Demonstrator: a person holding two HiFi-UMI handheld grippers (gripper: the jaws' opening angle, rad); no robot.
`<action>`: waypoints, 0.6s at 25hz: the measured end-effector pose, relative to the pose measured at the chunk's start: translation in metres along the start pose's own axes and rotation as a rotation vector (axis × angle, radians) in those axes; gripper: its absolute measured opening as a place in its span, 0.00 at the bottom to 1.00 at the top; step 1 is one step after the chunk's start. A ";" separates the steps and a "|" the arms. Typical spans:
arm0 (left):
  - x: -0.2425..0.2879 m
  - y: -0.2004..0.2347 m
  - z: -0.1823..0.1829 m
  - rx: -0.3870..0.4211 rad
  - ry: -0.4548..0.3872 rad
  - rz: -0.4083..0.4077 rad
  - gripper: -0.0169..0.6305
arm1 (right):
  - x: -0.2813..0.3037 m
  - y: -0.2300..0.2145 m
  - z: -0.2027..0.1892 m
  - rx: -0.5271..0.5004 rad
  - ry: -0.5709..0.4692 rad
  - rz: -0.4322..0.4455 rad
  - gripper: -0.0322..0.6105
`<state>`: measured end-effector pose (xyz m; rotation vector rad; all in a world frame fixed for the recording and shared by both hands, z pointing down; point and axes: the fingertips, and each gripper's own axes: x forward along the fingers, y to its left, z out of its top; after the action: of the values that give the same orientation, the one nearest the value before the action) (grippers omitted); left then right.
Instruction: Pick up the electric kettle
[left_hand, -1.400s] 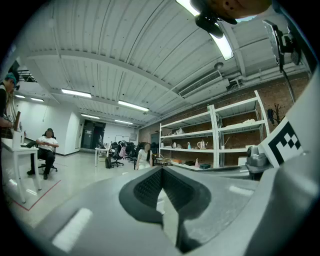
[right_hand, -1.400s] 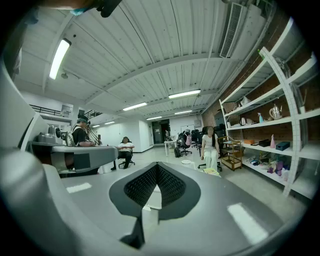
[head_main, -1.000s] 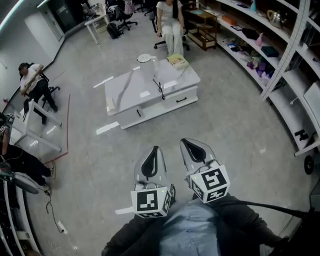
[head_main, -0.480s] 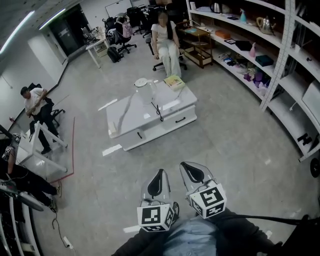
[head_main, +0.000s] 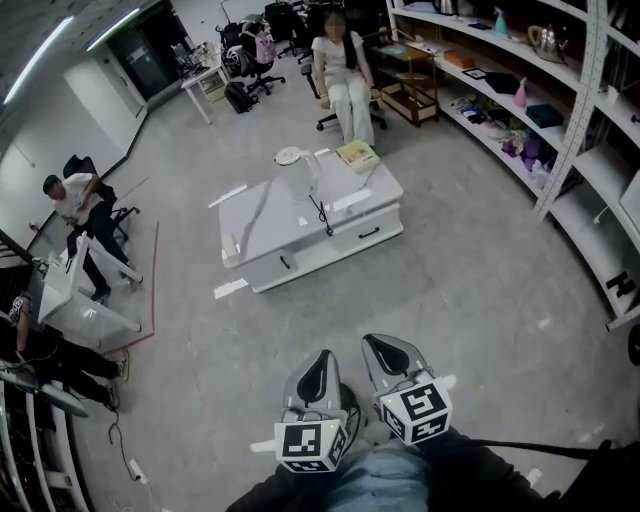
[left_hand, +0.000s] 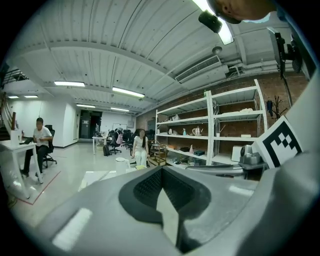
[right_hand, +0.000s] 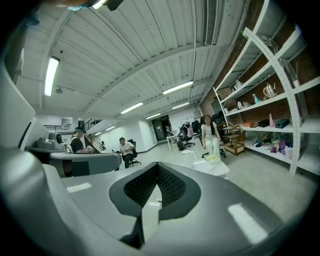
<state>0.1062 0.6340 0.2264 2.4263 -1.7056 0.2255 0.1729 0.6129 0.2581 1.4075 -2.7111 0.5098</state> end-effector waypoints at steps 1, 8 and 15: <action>0.004 0.004 -0.003 -0.007 0.004 0.003 0.03 | 0.005 -0.002 -0.003 0.000 0.008 0.001 0.09; 0.052 0.047 0.001 -0.051 -0.010 0.002 0.03 | 0.060 -0.018 0.002 -0.011 0.047 -0.022 0.09; 0.105 0.110 0.021 -0.076 -0.041 -0.007 0.03 | 0.143 -0.022 0.026 -0.036 0.055 -0.033 0.09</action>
<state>0.0389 0.4961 0.2339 2.3980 -1.6897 0.1083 0.1100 0.4805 0.2666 1.4054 -2.6365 0.4871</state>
